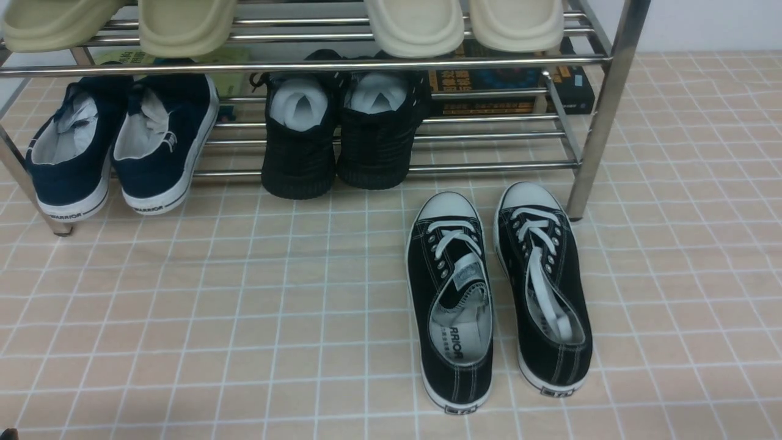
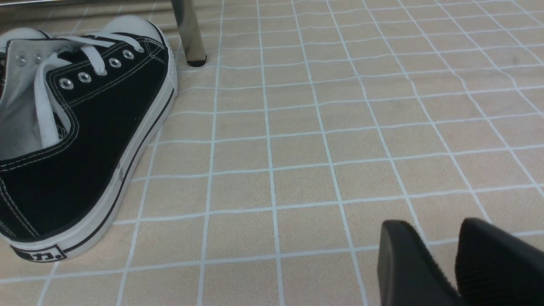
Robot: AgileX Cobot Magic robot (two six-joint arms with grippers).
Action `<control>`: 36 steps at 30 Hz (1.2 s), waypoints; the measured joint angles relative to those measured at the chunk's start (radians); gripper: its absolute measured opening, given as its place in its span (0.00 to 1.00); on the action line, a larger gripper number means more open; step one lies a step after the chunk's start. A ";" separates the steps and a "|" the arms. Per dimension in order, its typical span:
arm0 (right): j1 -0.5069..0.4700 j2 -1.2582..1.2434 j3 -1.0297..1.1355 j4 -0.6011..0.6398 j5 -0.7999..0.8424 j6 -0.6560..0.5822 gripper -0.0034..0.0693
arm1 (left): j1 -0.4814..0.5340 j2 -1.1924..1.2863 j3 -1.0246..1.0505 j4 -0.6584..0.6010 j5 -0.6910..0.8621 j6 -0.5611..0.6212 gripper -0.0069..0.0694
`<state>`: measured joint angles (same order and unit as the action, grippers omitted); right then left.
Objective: Take the shoes off the shelf from the light coffee tablecloth by hand.
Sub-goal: 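Grasp the leftmost shoe on the bottom shelf of the shoe rack with the left gripper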
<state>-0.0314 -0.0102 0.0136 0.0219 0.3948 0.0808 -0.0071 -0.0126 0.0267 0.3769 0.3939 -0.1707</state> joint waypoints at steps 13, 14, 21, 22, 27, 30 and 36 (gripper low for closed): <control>0.000 0.000 0.000 0.000 0.000 0.000 0.35 | 0.000 0.000 0.003 -0.334 -0.177 -0.327 0.41; 0.000 0.000 0.000 0.000 0.000 0.000 0.35 | 0.000 0.000 0.003 -0.402 -0.209 -0.398 0.41; 0.000 0.000 0.000 0.000 0.000 0.000 0.37 | 0.000 0.000 0.003 -0.680 -0.310 -0.683 0.41; 0.000 0.000 0.000 0.000 0.000 0.000 0.37 | 0.000 0.000 0.003 -0.692 -0.311 -0.691 0.41; 0.000 0.000 0.000 0.000 0.000 0.000 0.37 | 0.000 0.000 0.003 -0.720 -0.345 -0.707 0.41; 0.000 0.000 0.000 0.000 0.000 0.000 0.37 | 0.000 0.000 0.003 -0.722 -0.379 -0.709 0.41; 0.000 0.000 0.000 0.000 0.000 0.000 0.37 | 0.000 0.000 -0.040 -0.723 -0.497 -0.655 0.38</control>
<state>-0.0314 -0.0102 0.0136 0.0219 0.3948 0.0808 -0.0071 -0.0126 -0.0137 -0.3459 -0.1034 -0.8256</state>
